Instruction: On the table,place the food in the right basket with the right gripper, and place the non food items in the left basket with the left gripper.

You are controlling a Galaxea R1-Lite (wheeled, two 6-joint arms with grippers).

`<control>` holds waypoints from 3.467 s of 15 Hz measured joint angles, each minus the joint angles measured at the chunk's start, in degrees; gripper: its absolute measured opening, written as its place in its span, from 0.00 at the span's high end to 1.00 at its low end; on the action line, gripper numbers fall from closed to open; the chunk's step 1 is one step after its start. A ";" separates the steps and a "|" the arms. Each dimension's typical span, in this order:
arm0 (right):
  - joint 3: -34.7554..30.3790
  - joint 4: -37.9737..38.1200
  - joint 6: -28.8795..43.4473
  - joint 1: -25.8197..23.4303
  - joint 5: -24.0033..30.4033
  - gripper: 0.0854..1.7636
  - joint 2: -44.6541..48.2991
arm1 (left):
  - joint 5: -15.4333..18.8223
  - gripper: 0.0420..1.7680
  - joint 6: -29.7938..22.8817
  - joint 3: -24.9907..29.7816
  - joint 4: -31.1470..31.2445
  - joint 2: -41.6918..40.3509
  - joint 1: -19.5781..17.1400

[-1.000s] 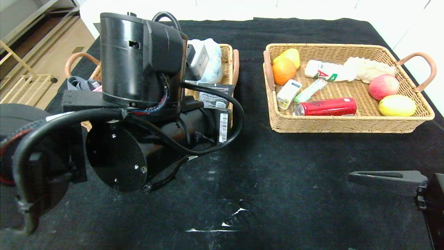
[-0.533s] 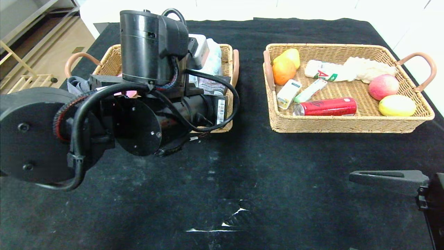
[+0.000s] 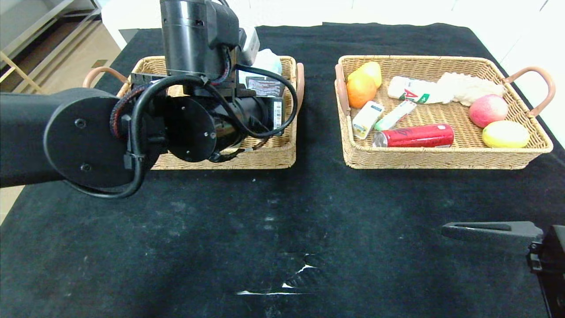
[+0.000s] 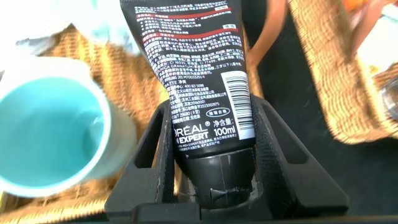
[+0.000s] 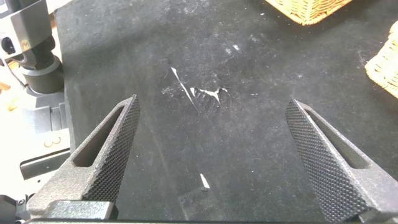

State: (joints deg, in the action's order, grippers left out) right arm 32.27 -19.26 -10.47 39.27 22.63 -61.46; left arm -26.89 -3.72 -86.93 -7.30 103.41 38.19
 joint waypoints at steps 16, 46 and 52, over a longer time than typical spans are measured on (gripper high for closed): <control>0.23 -0.11 0.22 -0.77 -0.02 0.03 0.55 | 0.00 0.18 -0.16 -4.96 0.22 5.11 -1.46; 2.34 8.30 5.52 -16.81 -4.17 0.03 6.36 | 0.77 0.04 3.19 28.53 4.66 -38.08 0.65; 5.10 30.76 5.38 -23.86 -11.02 0.03 25.69 | 7.11 0.04 4.35 35.30 16.14 -55.60 -10.34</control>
State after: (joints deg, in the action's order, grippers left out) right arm 37.36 11.50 -5.10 15.41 11.61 -35.78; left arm -19.79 0.63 -51.63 8.84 47.81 27.86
